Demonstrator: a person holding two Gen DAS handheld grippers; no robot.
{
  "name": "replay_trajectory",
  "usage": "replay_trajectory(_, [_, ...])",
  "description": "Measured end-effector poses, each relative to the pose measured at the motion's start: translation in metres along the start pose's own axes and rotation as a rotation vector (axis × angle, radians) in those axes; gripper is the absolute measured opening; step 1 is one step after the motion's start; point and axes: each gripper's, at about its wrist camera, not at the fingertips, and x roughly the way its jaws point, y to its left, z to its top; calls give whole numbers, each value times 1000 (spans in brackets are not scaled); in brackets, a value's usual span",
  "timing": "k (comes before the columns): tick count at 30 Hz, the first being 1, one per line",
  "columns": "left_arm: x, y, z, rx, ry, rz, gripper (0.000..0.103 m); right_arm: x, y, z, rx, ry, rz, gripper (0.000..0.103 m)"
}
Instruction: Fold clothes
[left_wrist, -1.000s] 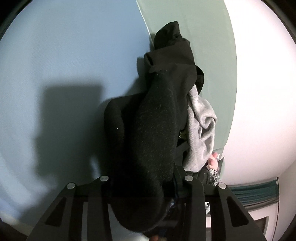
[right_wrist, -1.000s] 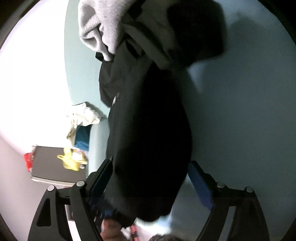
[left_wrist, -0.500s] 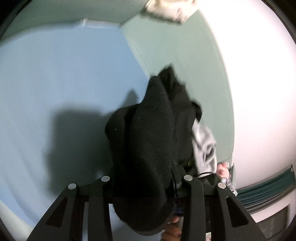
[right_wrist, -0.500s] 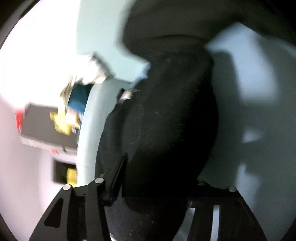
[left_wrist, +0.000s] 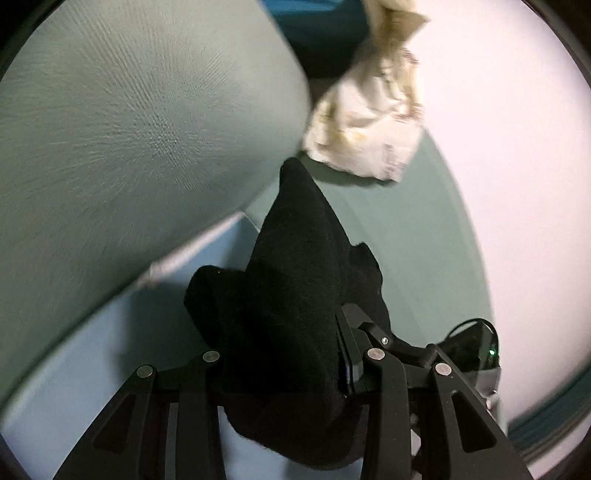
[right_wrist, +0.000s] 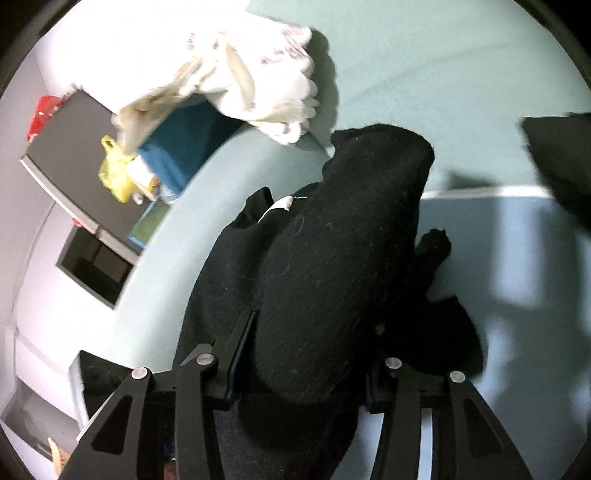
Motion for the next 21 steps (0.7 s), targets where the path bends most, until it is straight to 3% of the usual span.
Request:
replay_trajectory(4, [39,10,0,35,-48,39,39,33,-28,13,18,-9,-9,50])
replay_trajectory(7, [41,17,-8,36,-68,26,39,32,-41,5,23,-6,30,50])
replay_trajectory(13, [5,0,-16,77,58,27,39,-7,-37,-33,77,37,98,50])
replay_trajectory(17, [-26,16,-46,5,138,83,39,-14,-30,-73,134,150,79,50])
replay_trajectory(21, [-56,45,-74,-161,210,43,39,-31,-26,-117,174,198,90,50])
